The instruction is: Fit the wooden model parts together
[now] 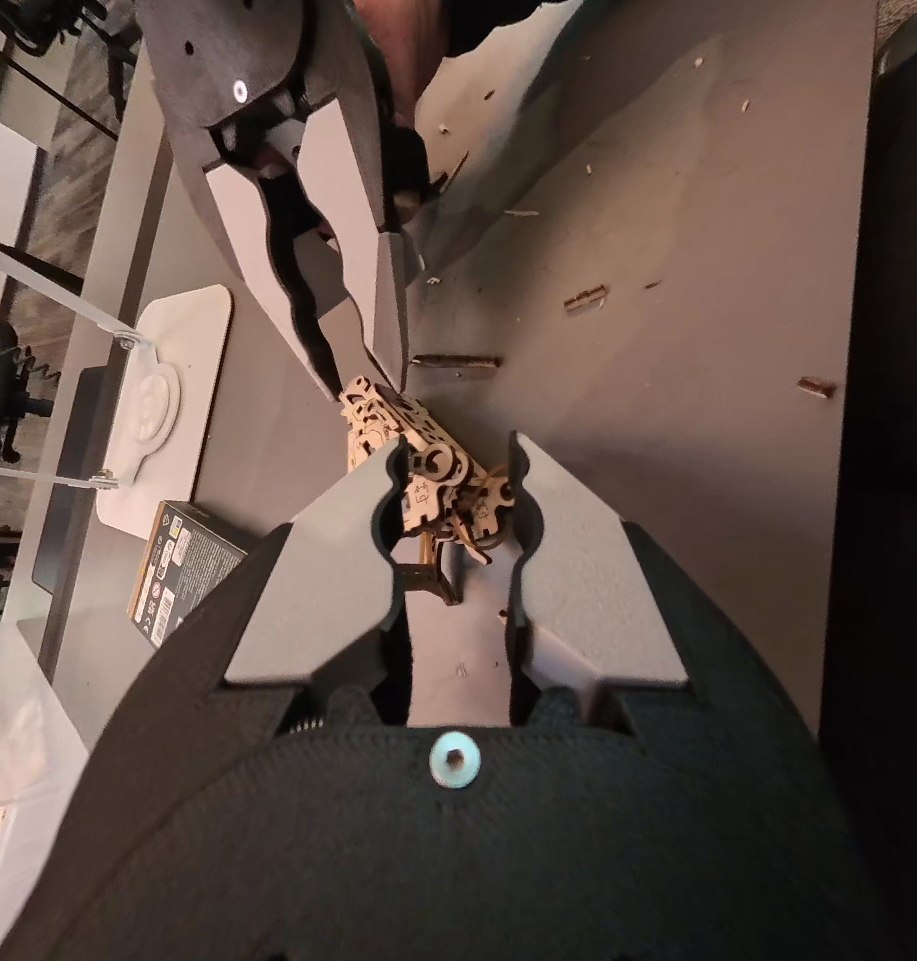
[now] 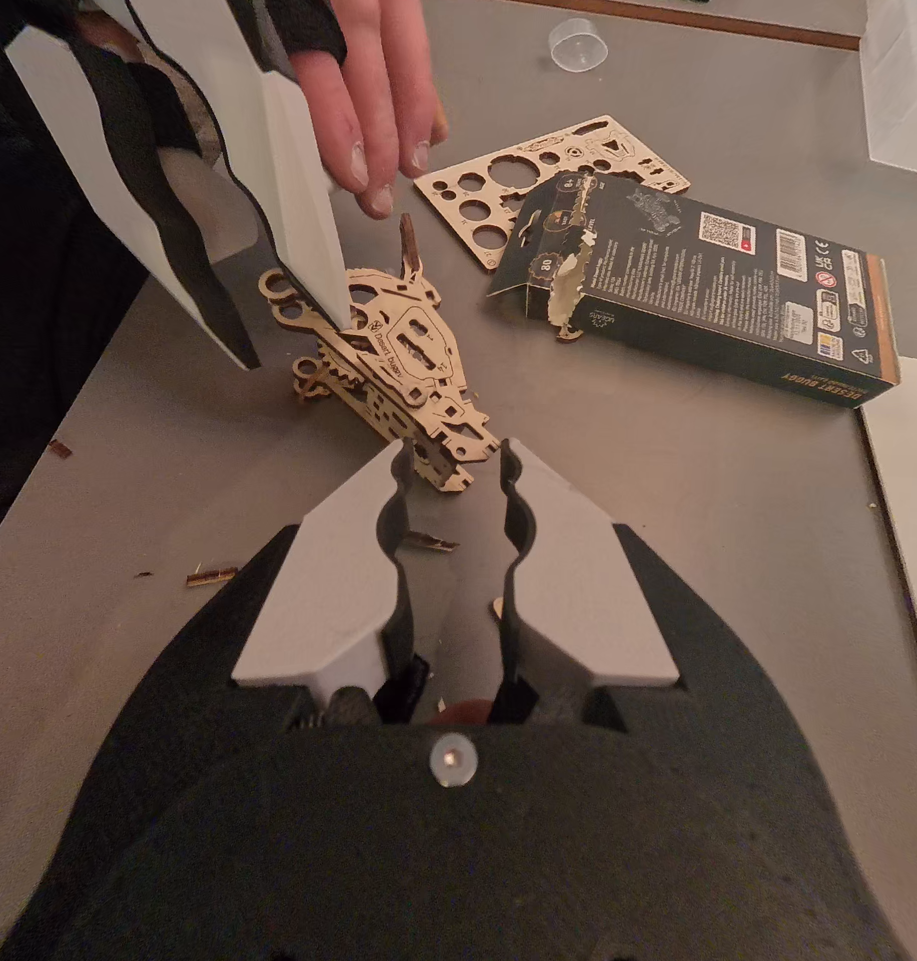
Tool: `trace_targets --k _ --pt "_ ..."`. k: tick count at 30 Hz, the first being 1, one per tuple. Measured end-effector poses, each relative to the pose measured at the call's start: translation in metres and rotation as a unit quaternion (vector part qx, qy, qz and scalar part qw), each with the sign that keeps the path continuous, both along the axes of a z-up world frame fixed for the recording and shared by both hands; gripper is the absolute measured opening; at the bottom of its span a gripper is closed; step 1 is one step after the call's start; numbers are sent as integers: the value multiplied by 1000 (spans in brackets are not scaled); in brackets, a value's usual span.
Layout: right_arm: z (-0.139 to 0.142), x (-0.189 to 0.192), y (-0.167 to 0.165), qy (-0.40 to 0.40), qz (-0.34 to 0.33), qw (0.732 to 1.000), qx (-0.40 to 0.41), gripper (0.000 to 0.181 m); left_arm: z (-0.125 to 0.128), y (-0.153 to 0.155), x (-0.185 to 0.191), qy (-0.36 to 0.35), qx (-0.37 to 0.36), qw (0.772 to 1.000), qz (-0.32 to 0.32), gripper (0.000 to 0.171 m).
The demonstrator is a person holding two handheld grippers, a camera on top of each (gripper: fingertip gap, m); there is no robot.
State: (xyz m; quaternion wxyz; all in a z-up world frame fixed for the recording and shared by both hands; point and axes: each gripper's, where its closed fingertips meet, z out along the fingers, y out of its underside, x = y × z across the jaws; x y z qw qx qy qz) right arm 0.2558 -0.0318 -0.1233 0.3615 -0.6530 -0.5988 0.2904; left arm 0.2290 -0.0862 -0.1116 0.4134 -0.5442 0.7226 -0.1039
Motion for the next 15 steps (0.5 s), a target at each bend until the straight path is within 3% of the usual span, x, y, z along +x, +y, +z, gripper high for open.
trace_targets --k 8,15 --pt "-2 4 -3 -9 7 1000 -1 27 -2 7 -1 0 1 1000 6 30" --pt "1 5 -1 -4 0 1000 2 30 12 14 -7 -37 6 998 51 44"
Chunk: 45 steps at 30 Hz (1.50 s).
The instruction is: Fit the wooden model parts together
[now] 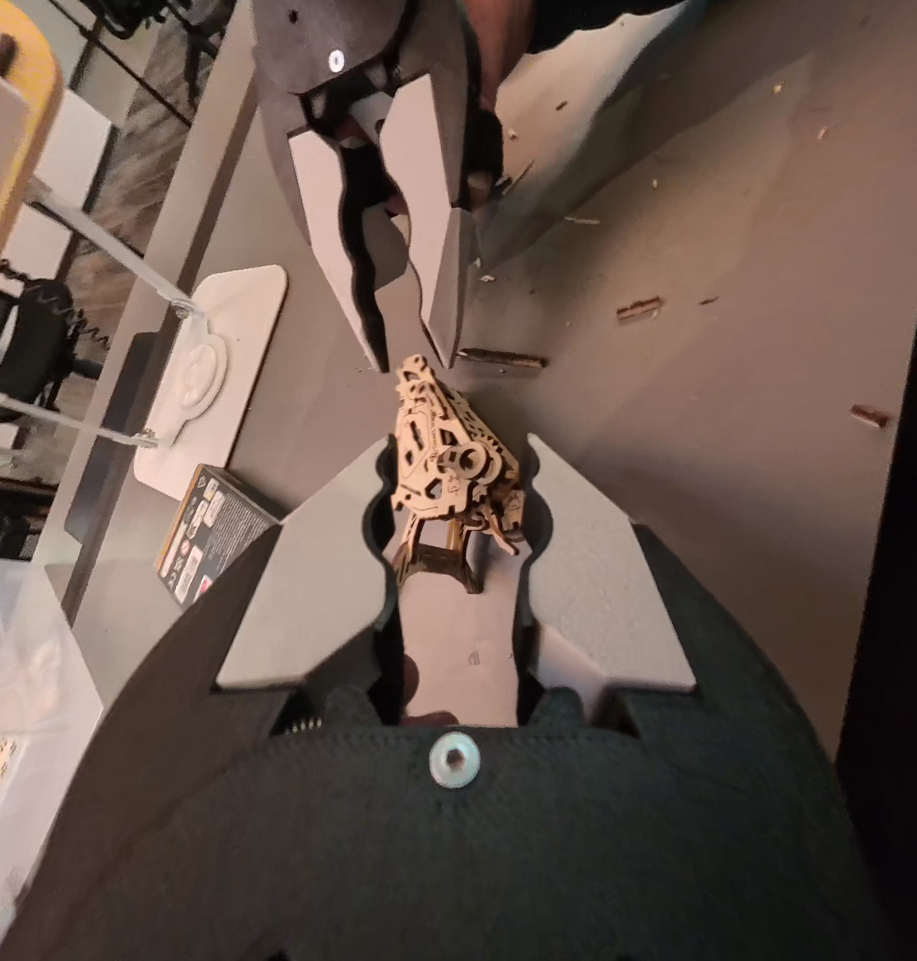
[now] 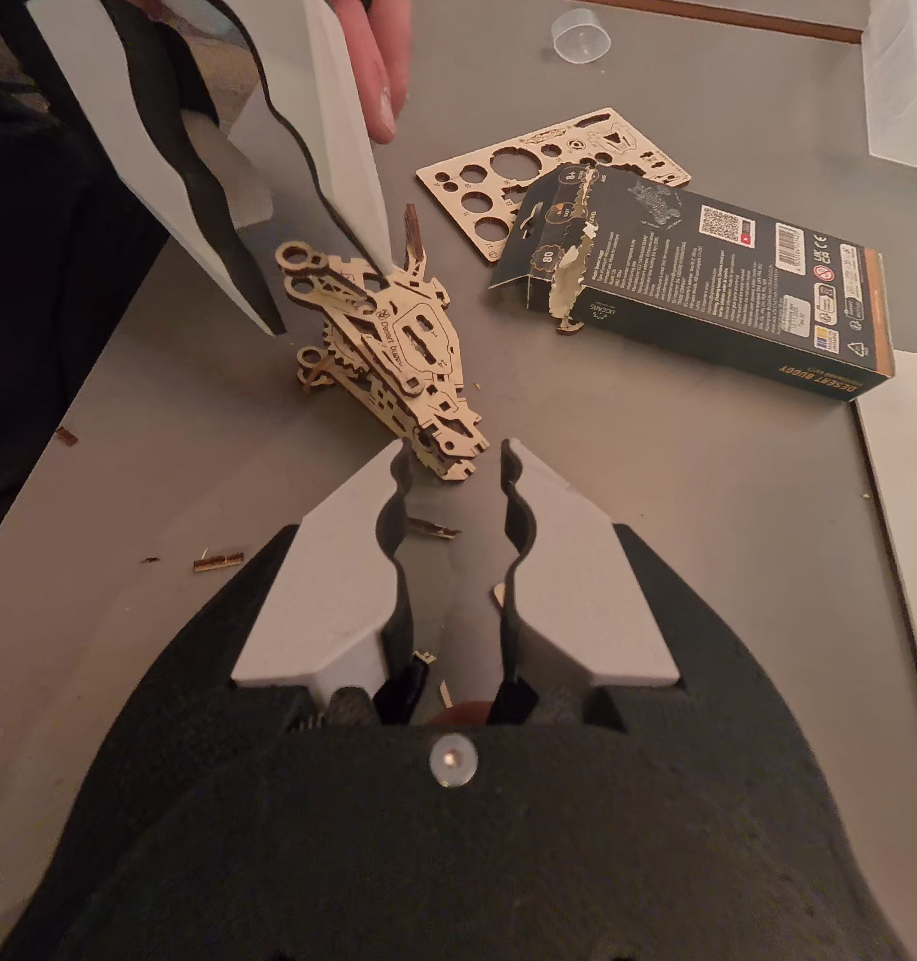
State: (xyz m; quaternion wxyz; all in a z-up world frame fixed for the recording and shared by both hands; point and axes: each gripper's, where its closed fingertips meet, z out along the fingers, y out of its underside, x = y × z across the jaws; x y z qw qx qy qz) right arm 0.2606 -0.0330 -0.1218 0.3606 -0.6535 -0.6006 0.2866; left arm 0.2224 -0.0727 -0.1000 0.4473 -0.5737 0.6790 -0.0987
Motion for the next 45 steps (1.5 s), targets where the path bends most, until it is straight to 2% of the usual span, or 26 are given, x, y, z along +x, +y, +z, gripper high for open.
trace_targets --k 2,6,8,24,29,34,45 --pt "3 -1 2 7 -4 1000 1 32 6 6 -5 -14 14 999 35 41" --pt "4 -3 0 17 1 1000 -5 34 -2 5 -10 -28 -25 995 88 32" --pt "4 -6 -1 23 4 1000 -8 34 -6 -1 -8 -33 -29 996 81 27" --pt "6 -8 -9 33 26 999 -14 25 -9 -6 -1 -38 -26 996 76 21" --pt "27 -18 -13 77 36 996 24 23 -9 -6 -2 -35 -18 997 68 20" --pt "15 -26 -23 48 57 997 35 18 -9 -6 -3 -40 -19 997 66 19" --pt "16 -35 -27 57 60 996 45 13 -9 -7 -5 -43 4 997 65 18"
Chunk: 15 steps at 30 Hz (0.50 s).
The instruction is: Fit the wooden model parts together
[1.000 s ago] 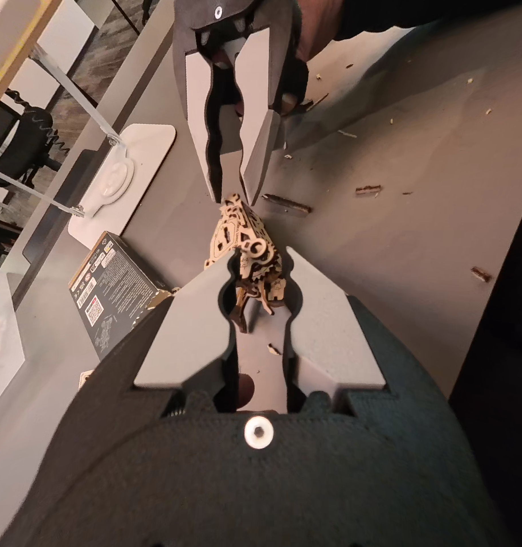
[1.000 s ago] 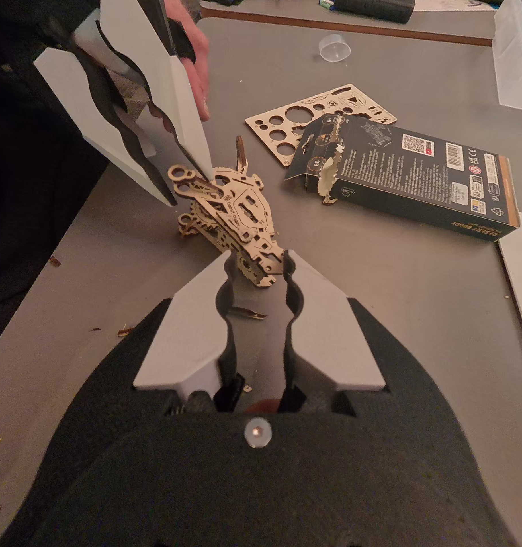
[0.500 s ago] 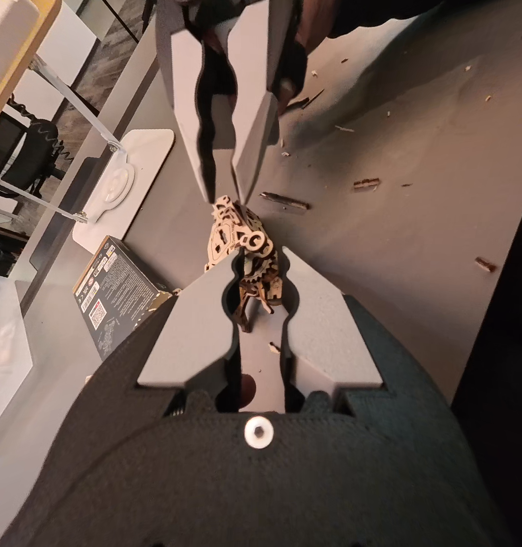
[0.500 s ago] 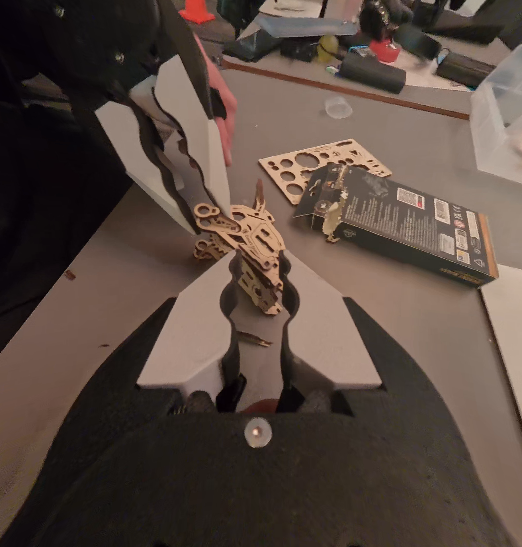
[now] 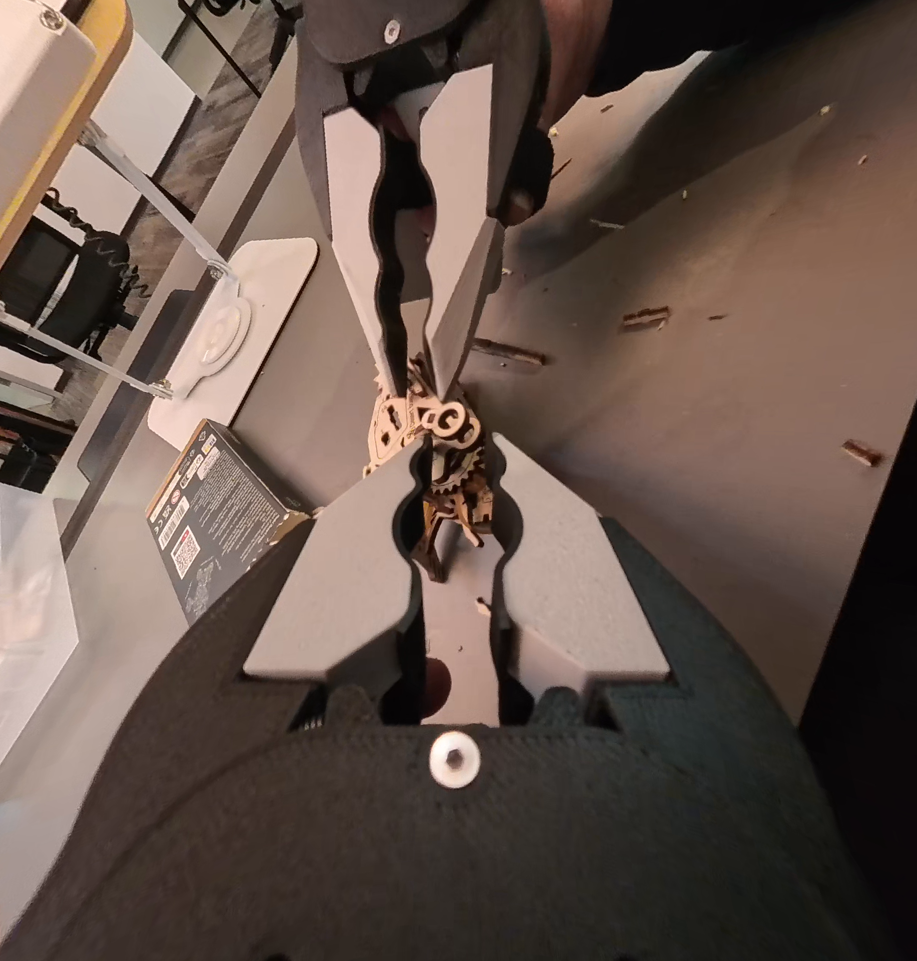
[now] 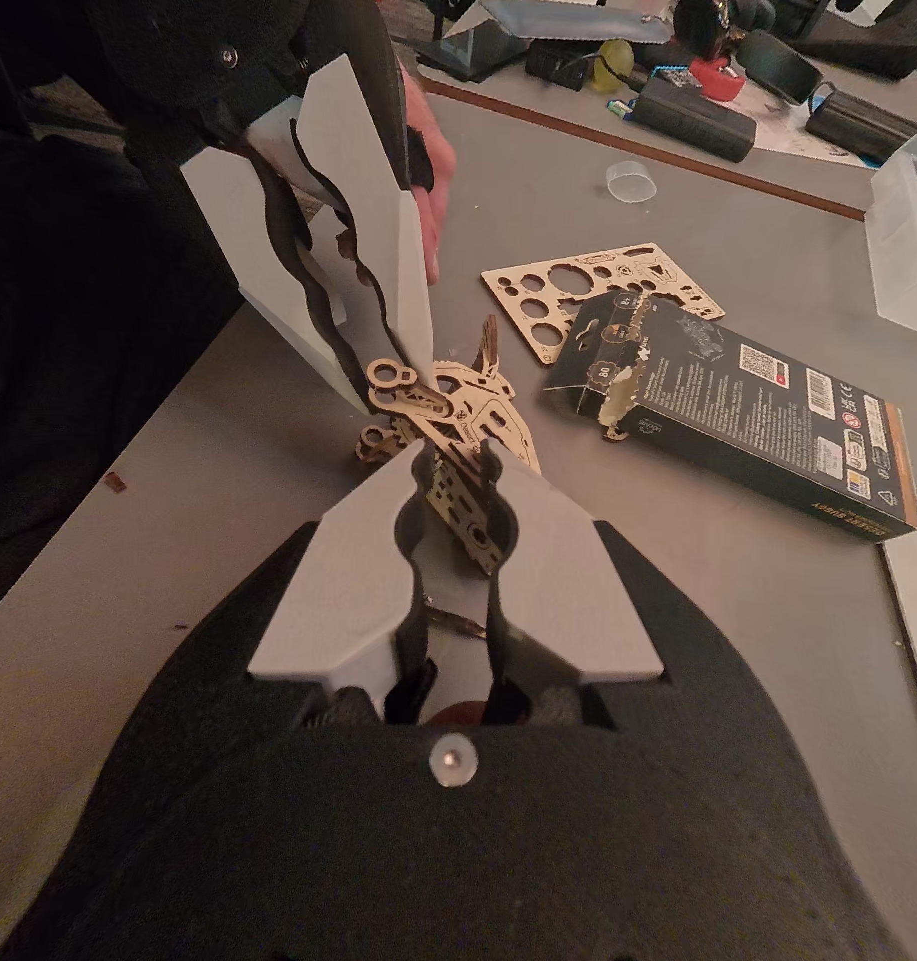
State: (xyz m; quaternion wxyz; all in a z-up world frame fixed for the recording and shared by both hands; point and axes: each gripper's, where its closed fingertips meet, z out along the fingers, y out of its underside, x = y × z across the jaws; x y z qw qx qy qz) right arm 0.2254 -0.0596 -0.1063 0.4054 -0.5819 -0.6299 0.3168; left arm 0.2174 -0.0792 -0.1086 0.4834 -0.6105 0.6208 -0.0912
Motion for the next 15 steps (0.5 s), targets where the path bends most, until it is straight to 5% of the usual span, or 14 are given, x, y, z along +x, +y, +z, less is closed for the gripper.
trace_targets --k 15 --pt "3 -6 -8 13 14 1000 4 10 0 -4 -4 -21 25 999 19 15"
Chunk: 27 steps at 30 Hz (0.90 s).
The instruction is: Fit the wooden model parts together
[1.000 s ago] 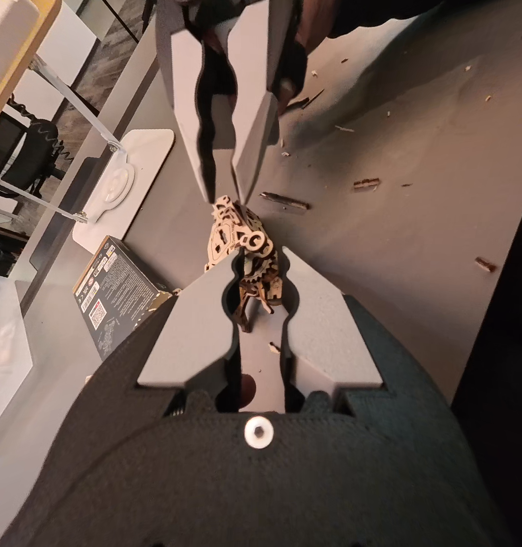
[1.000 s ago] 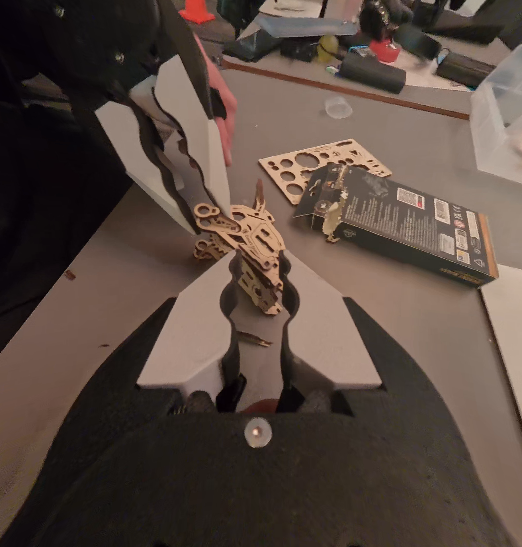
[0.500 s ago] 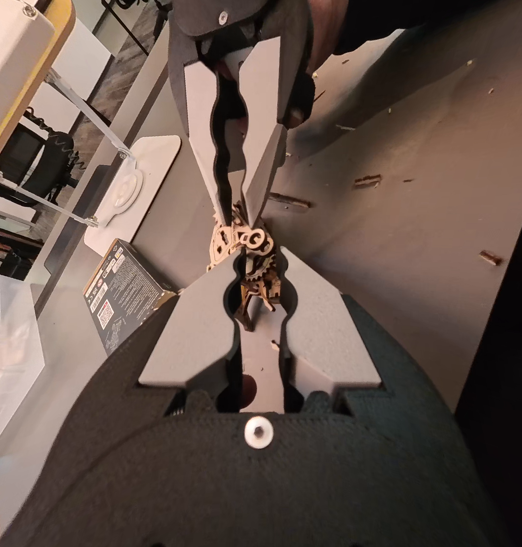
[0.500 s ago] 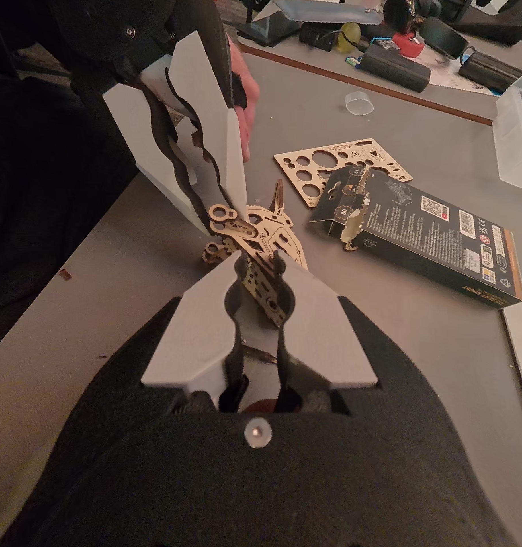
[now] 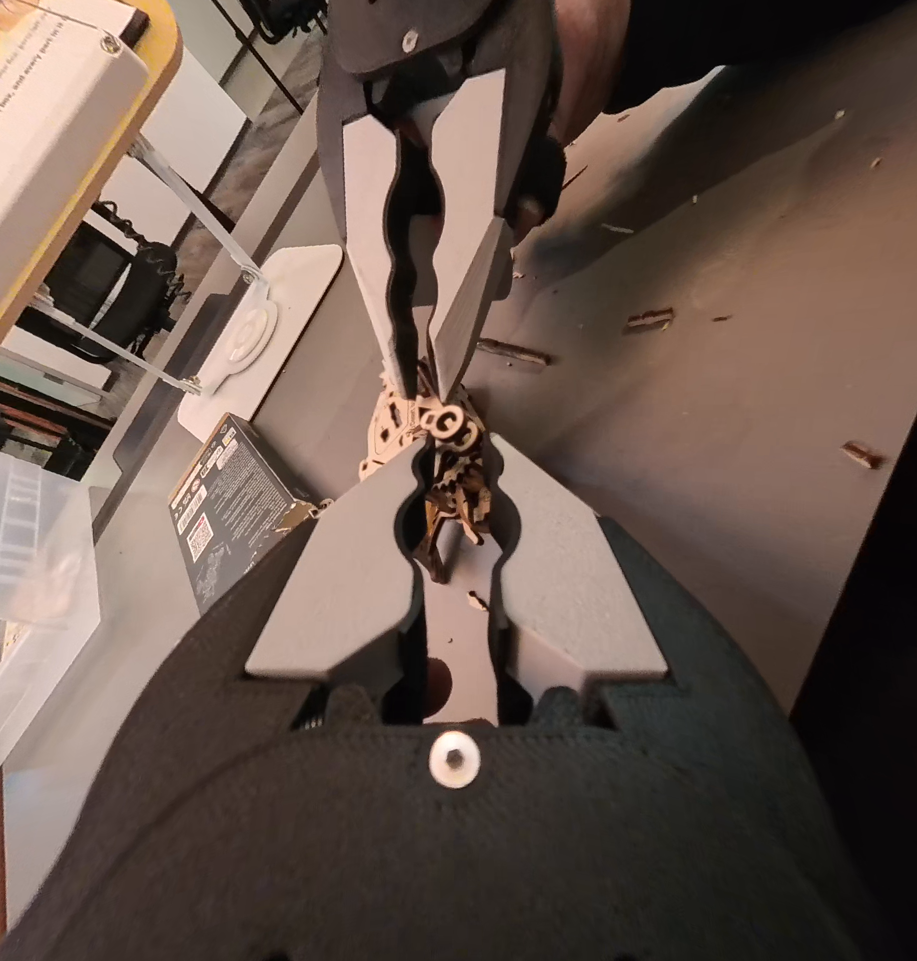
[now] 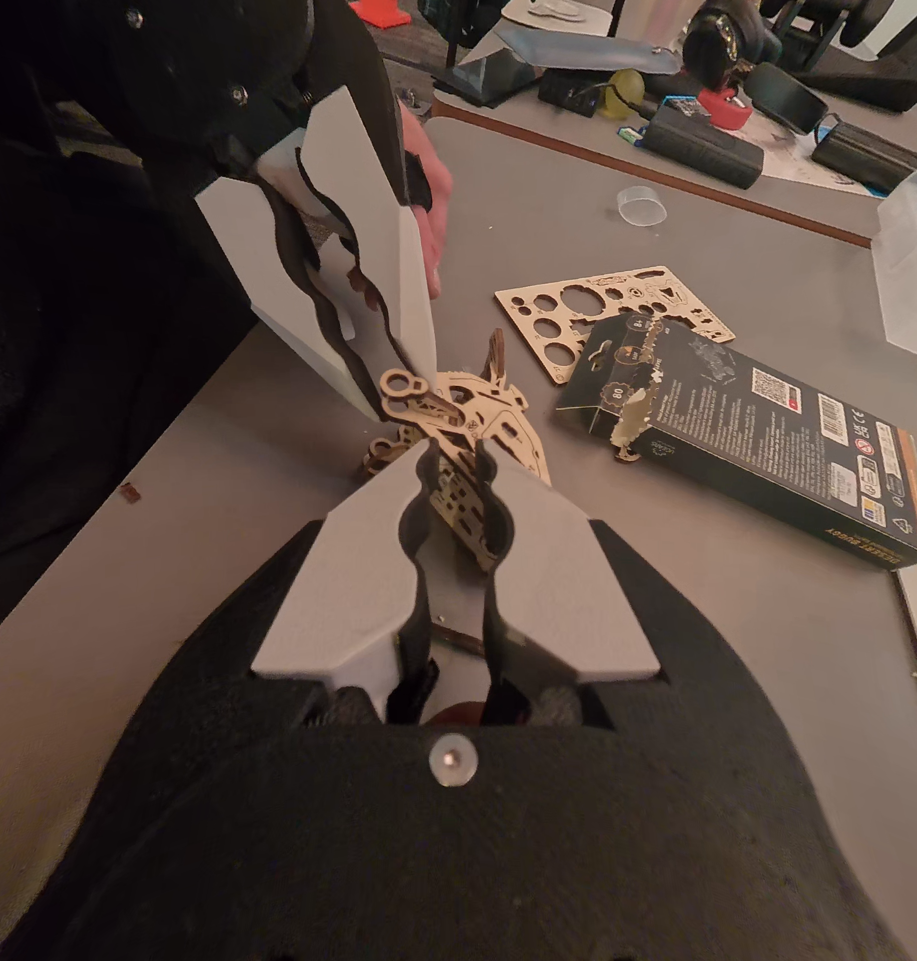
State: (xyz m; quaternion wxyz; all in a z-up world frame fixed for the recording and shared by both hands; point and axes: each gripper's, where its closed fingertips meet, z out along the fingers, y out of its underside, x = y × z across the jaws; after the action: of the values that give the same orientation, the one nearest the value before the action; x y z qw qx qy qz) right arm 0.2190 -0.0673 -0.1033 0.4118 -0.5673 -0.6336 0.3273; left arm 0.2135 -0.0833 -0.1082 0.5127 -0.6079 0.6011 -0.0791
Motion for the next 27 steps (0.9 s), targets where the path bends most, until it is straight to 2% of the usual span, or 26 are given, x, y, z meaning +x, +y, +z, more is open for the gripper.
trace_targets --k 7,12,18,23,27 --pt "-1 -1 -1 0 2 1000 -4 10 -3 1 -1 -6 -17 1000 5 17" --pt "-3 -1 3 -6 -9 1000 -5 19 -3 2 0 -5 -35 999 4 16" --pt "-7 -1 3 -15 -10 1000 -19 22 -2 2 1 -14 -85 996 1 18" --pt "-7 -1 4 -18 -14 999 -36 22 5 5 1 -72 -156 985 15 23" --pt "-7 -1 4 -15 -14 999 -42 22 9 7 1 -70 -138 988 18 29"
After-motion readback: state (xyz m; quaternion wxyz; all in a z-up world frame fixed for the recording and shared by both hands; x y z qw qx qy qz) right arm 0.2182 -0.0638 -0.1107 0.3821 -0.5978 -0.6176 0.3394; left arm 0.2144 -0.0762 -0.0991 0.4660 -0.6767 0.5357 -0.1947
